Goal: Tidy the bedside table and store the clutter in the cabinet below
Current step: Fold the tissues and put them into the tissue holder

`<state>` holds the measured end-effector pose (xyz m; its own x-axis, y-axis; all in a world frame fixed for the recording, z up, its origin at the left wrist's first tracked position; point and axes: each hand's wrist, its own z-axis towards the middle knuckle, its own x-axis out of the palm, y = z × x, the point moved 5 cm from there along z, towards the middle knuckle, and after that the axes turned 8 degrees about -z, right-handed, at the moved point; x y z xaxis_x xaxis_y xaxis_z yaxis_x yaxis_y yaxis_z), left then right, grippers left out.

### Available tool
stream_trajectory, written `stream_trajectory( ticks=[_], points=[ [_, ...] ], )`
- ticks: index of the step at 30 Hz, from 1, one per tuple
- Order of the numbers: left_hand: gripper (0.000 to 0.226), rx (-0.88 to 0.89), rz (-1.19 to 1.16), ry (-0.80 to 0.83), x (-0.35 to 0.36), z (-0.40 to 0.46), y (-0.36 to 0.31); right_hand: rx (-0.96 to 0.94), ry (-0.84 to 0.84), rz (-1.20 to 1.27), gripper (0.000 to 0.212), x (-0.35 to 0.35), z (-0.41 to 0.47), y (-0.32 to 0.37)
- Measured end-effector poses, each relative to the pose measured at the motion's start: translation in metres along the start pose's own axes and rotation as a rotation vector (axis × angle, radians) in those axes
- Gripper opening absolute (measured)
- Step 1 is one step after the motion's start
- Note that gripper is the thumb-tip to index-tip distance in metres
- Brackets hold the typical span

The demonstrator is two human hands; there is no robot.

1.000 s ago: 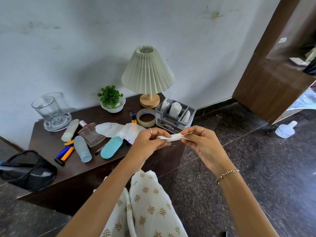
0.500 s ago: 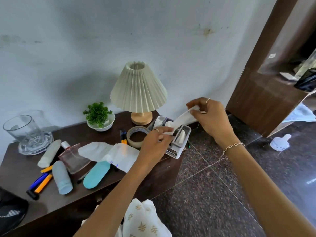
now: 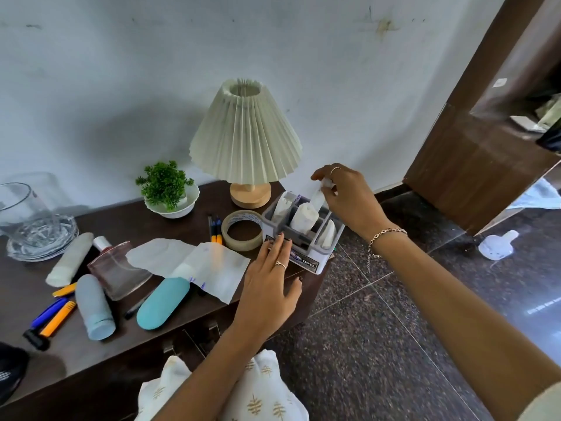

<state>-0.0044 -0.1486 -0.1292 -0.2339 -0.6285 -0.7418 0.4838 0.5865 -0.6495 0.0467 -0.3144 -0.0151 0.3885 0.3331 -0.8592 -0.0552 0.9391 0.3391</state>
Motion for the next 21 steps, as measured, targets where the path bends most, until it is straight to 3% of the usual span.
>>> stream_trajectory(
  ticks=[4,9,15,21],
  points=[
    [0.072,-0.028,0.137,0.068,0.010,-0.003,0.005,0.018,0.054,-0.019,0.025,0.010,0.000,0.000],
    [0.074,-0.052,0.146,0.061,0.013,-0.002,0.006,0.029,0.110,-0.041,0.007,0.024,0.003,-0.002],
    [0.072,-0.034,0.149,0.080,0.011,-0.003,0.005,0.060,0.218,-0.212,0.032,0.036,-0.002,-0.006],
    [0.072,-0.040,0.090,0.048,0.001,-0.011,0.006,0.193,-0.006,0.052,0.030,0.016,-0.017,0.000]
  ],
)
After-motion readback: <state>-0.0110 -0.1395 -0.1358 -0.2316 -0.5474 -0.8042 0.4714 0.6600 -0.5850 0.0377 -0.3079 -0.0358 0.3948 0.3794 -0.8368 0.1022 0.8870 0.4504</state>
